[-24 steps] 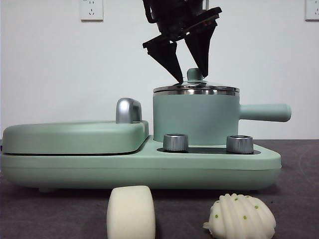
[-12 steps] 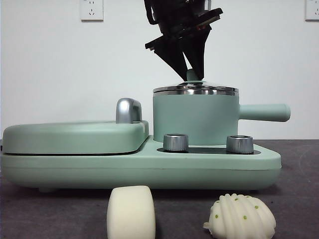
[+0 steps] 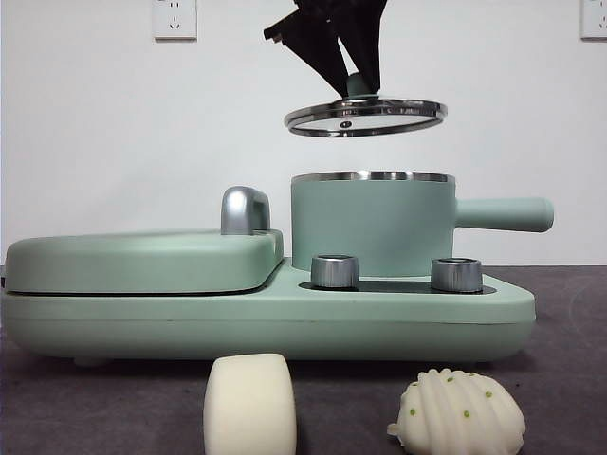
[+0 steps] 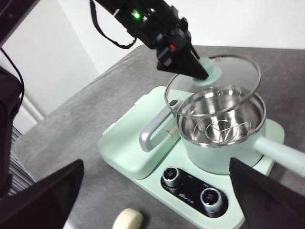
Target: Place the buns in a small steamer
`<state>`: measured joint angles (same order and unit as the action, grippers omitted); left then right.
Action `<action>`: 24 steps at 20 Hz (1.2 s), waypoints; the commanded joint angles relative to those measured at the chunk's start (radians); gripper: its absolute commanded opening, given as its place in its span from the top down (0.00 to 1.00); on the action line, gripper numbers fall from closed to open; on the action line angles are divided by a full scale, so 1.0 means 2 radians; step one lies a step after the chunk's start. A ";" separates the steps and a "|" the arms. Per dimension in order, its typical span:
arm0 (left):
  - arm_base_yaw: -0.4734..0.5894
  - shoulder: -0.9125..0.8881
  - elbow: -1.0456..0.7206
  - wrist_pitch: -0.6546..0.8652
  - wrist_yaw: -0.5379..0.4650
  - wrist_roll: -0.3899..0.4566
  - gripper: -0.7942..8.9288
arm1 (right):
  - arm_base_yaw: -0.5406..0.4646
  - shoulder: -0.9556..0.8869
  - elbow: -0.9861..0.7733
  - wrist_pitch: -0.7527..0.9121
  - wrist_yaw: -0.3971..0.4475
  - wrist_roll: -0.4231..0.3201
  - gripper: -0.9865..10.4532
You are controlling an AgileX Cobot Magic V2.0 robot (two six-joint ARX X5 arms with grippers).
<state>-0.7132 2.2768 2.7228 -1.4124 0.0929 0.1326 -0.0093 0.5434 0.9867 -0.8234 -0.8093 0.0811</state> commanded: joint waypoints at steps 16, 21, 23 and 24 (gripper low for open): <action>0.125 -0.043 0.025 -0.015 0.000 -0.034 0.80 | 0.322 0.243 0.018 0.024 0.183 0.172 0.49; 0.170 -0.043 0.025 -0.015 0.001 -0.040 0.80 | 0.452 0.399 0.068 0.023 0.266 0.196 0.49; 0.188 -0.043 0.025 -0.015 0.002 -0.045 0.80 | 0.482 0.449 0.083 0.023 0.283 0.195 0.49; 0.197 -0.043 0.025 -0.015 0.005 -0.047 0.80 | 0.496 0.475 0.088 0.023 0.292 0.195 0.49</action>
<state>-0.3130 2.1960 2.7296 -1.4151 0.0956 0.0513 0.9726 1.4780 1.1458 -0.7773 -0.2287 0.4557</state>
